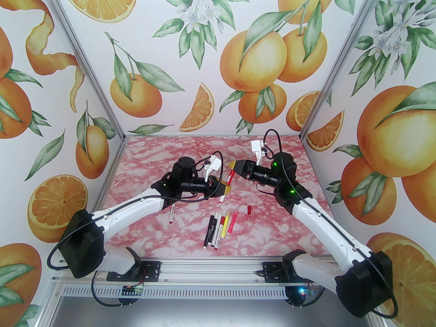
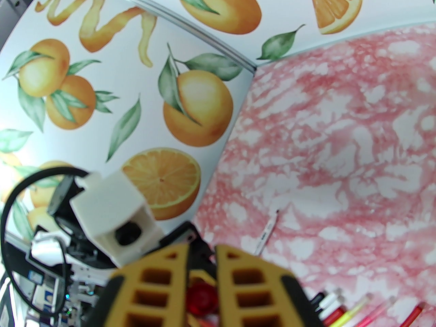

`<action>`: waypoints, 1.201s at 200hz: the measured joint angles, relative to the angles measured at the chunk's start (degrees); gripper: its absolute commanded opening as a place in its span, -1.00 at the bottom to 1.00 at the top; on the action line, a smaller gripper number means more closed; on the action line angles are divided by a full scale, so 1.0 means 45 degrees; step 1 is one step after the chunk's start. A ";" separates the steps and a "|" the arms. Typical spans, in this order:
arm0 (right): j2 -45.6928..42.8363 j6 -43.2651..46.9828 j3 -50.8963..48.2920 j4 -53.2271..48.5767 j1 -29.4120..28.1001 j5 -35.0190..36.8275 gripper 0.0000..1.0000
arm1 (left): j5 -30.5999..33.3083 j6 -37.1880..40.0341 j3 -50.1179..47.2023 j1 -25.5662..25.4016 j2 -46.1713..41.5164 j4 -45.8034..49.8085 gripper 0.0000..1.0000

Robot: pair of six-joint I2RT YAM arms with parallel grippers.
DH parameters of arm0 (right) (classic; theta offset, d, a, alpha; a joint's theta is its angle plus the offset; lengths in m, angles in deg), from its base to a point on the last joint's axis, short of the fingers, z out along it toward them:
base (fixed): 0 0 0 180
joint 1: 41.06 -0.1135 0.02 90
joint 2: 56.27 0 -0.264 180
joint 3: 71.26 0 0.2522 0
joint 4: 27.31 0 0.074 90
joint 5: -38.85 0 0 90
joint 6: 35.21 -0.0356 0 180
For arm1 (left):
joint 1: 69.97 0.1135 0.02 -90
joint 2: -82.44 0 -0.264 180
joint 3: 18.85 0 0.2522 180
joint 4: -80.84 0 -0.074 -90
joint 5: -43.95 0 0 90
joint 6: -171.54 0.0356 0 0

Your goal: Open the pen caps

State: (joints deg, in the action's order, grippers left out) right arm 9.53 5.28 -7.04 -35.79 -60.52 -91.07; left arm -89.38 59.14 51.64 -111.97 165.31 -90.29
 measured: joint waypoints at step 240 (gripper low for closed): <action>0.0306 0.0160 0.2006 0.3254 0.1642 0.2880 -1.00 | -0.2569 0.0015 -0.1161 -0.0602 0.0024 0.2715 -1.00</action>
State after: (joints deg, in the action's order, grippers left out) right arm 10.91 6.00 1.98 -21.15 -53.13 -78.11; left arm -100.95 59.21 46.41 -114.68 165.42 -78.07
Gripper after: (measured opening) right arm 0.062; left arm 0.175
